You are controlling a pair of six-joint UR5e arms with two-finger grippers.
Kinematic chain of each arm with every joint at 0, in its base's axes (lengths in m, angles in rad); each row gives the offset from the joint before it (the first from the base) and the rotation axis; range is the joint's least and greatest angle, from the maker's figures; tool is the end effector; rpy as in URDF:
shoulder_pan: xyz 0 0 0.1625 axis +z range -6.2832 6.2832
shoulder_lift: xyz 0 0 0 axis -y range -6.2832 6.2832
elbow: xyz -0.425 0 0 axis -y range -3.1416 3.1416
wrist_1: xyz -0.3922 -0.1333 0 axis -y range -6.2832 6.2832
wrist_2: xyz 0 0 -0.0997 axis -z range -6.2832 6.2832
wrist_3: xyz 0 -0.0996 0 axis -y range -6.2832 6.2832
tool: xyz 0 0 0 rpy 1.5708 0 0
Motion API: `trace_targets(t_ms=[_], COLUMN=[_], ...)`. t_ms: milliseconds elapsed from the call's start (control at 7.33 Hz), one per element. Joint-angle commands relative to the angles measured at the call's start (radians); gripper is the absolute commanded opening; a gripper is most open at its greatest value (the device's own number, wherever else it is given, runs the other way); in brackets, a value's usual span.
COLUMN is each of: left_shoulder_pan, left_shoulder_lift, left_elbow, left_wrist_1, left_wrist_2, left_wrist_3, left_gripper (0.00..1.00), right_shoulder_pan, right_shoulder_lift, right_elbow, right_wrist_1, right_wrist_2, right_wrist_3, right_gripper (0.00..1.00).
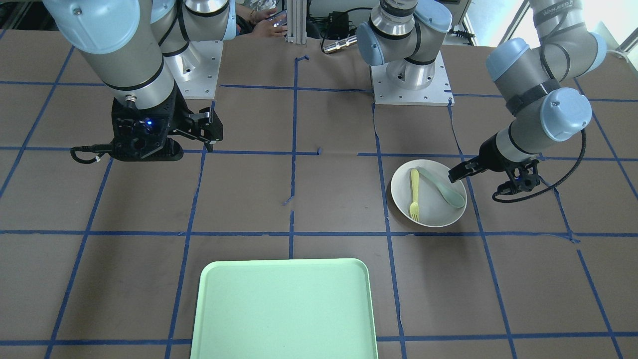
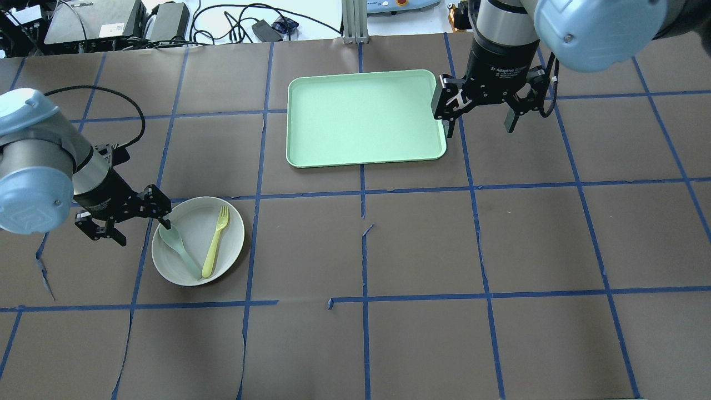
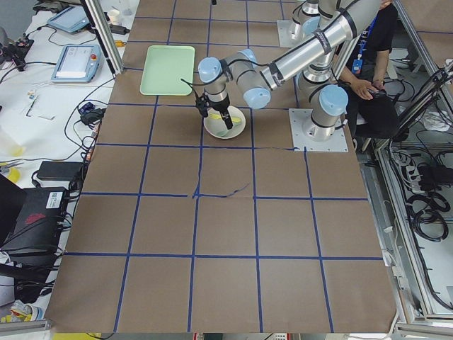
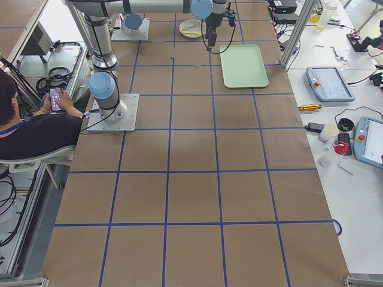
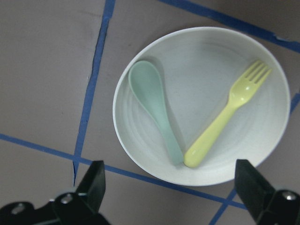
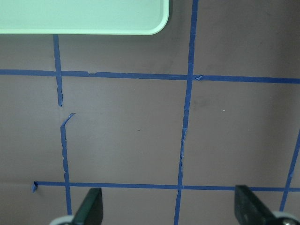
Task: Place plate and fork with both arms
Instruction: 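Lower the left gripper to the white plate rim and grasp it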
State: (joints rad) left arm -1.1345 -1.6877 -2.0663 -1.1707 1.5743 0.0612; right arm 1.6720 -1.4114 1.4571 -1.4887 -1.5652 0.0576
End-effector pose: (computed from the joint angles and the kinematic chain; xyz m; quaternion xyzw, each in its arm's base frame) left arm 0.0684 -0.4613 0.2408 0.1852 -0.9770 -0.1031 0.0244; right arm 0.1883 -0.5291 0.4527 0.0216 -0.9977 -0.0639 0.0023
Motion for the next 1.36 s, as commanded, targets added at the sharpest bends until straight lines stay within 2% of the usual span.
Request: trace_targets(t_ms=[0, 273, 818, 955, 1091, 1227], left_shoulder_pan=[0.055, 0.078, 0.079, 0.079, 0.079, 0.079], left_shoulder_lift=[-0.013, -0.018, -0.062, -0.072, -0.076, -0.078], left_elbow=[-0.07, -0.107, -0.11, -0.109, -0.107, -0.101], left_wrist_1=[0.049, 0.051, 0.063, 0.068, 0.069, 0.071], left_wrist_2=[-0.013, -0.014, -0.013, -0.013, -0.013, -0.01], left_wrist_3=[0.083, 0.101, 0.106, 0.106, 0.106, 0.108], left_gripper=[0.75, 0.71, 0.63, 0.55, 0.25, 0.0], right_shoulder_pan=[0.0, 0.0, 0.0, 0.0, 0.0, 0.0], right_shoulder_lift=[0.006, 0.012, 0.012, 0.012, 0.012, 0.012], right_elbow=[0.0, 0.0, 0.0, 0.0, 0.0, 0.0], right_wrist_1=[-0.013, -0.013, -0.013, -0.013, -0.013, -0.013], right_wrist_2=[0.0, -0.001, -0.001, -0.001, -0.001, -0.001], right_wrist_3=[0.001, 0.001, 0.001, 0.001, 0.001, 0.001], right_gripper=[1.0, 1.0, 1.0, 1.0, 1.0, 1.0])
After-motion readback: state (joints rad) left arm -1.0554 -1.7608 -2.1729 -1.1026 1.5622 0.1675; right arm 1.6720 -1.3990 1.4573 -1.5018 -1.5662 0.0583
